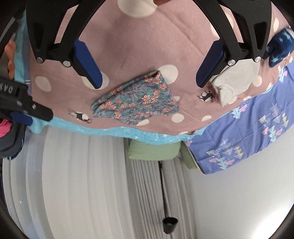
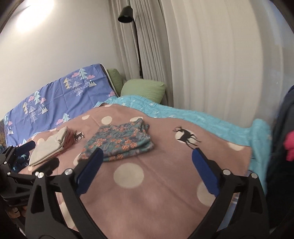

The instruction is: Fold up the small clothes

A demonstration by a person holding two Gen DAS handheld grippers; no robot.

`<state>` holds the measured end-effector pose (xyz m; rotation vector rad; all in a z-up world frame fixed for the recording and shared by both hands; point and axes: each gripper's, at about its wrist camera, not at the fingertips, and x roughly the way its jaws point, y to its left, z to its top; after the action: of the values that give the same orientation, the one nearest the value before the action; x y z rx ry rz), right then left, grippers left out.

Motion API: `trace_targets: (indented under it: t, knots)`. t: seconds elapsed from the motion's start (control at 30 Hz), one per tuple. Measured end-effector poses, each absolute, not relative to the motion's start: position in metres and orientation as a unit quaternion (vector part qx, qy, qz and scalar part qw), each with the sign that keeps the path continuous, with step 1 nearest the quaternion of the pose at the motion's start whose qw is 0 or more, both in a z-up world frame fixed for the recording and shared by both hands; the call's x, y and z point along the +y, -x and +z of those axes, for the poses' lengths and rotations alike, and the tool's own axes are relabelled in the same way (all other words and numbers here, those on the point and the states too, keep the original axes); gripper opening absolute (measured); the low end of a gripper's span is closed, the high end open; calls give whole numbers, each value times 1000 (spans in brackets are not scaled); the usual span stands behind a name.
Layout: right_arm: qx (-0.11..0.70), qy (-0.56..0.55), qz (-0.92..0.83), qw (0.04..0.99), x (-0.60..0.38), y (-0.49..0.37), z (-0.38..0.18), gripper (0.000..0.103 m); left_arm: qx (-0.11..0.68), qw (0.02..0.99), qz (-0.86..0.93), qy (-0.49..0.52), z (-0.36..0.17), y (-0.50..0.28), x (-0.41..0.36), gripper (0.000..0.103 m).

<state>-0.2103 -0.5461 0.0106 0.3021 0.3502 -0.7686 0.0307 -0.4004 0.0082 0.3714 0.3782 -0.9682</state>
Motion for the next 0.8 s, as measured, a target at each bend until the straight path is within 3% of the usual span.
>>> trace_targets:
  t: [0.47,0.8]
  knots:
    - [199,-129,-376,896,-430,253,17,101,192,886,-403,-125,20,36,-266,102]
    - [226,-131,-355,898,-379,255,9,101,232,892,-380,-76,18,42,-193,102]
